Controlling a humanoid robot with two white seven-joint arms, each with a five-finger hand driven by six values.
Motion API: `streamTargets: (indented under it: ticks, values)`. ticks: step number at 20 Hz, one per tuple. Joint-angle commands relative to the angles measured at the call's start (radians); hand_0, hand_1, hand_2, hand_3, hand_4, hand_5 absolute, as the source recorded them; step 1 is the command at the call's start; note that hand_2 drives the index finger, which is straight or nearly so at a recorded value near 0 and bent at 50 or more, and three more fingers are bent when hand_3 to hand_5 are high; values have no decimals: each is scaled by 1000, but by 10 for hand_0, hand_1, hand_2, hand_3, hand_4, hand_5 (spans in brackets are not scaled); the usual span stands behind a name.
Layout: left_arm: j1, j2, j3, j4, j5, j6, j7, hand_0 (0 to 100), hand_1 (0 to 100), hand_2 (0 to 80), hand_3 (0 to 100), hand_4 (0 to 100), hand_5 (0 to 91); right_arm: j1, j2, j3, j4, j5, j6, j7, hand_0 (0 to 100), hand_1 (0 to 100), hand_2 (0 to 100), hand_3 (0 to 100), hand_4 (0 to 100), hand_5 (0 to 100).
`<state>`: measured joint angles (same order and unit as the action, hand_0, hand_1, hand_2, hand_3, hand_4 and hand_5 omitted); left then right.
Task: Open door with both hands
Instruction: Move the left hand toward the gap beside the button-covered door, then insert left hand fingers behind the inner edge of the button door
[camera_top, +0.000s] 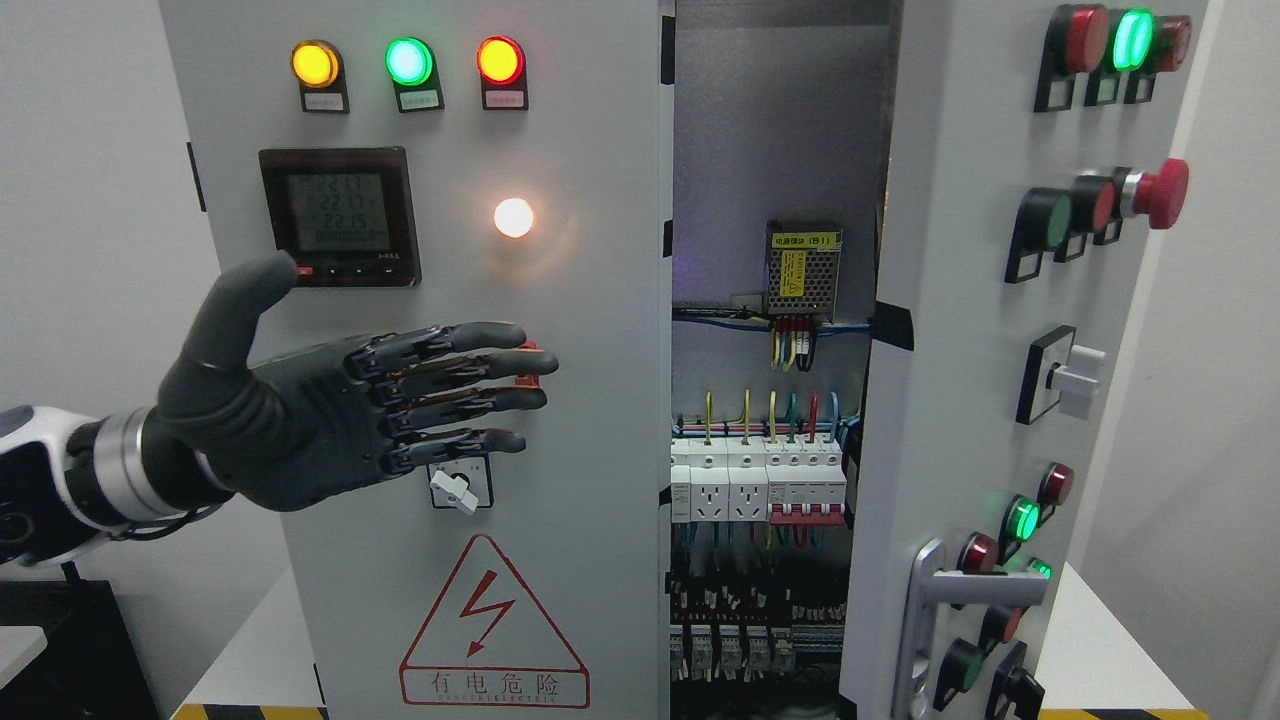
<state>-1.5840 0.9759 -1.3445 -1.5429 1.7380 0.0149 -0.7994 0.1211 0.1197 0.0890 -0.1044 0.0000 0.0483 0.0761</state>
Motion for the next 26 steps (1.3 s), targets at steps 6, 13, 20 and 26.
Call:
streamTargets:
  ticks: [6, 13, 20, 26]
  values:
    - [-91, -270, -159, 38, 87, 99, 88, 0, 0, 0, 0, 0, 0, 0, 0, 0, 0, -25, 1, 1, 382, 0, 0, 0, 0, 0]
    - [-53, -319, -47, 40, 101, 102, 88, 0, 0, 0, 0, 0, 0, 0, 0, 0, 0, -25, 1, 1, 382, 0, 0, 0, 0, 0]
    - [-42, -402, 30, 47, 97, 132, 92, 0, 0, 0, 0, 0, 0, 0, 0, 0, 0, -25, 1, 1, 382, 0, 0, 0, 0, 0]
    - [-39, -471, 61, 55, 87, 140, 149, 0, 0, 0, 0, 0, 0, 0, 0, 0, 0, -25, 1, 1, 382, 0, 0, 0, 0, 0]
